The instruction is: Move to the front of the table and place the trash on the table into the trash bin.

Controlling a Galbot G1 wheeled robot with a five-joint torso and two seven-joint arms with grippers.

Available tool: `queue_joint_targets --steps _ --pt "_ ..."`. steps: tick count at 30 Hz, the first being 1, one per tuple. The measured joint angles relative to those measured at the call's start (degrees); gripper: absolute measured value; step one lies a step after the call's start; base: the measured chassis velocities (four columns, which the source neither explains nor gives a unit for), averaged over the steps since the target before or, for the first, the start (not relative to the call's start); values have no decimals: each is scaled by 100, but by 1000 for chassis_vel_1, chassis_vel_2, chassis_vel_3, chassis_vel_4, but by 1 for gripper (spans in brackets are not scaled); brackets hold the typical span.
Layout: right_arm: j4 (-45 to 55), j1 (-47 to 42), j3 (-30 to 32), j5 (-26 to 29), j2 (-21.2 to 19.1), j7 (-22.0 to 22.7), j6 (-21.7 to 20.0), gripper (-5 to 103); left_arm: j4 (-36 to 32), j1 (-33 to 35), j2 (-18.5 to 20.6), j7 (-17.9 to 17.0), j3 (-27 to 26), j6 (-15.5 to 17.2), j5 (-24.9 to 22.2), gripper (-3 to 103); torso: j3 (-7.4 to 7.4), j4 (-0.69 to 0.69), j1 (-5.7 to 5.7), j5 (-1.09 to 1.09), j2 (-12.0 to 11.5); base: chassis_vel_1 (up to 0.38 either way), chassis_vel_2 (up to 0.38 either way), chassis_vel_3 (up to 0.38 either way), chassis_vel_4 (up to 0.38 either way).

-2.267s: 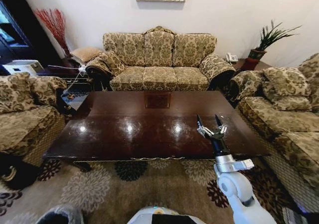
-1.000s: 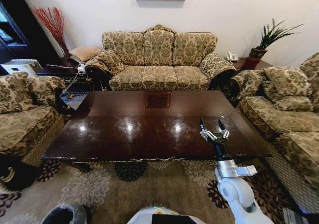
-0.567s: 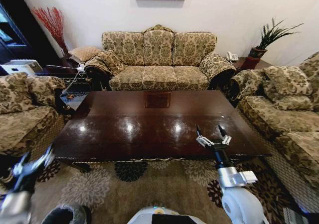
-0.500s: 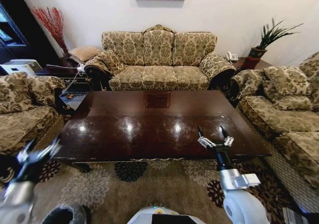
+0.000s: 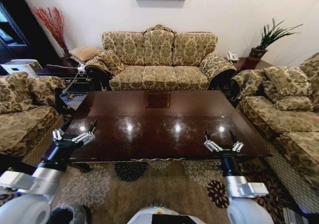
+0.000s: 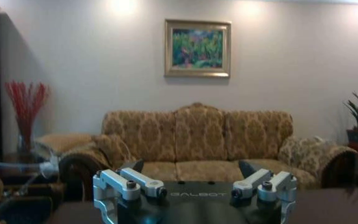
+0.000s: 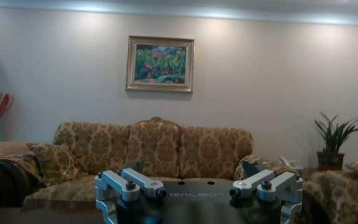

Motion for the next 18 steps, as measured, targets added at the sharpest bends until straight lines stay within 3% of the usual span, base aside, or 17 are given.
queue_joint_targets --steps 5,18 --pt "132 -49 430 475 -12 -226 -98 100 29 -33 -77 -1 267 65 152 100 0 -1 0 0 0 0 0 0 0" --pt "137 -54 452 530 -25 -253 -99 100 34 -46 -83 -8 269 103 134 100 0 -1 0 0 0 0 0 0 0"
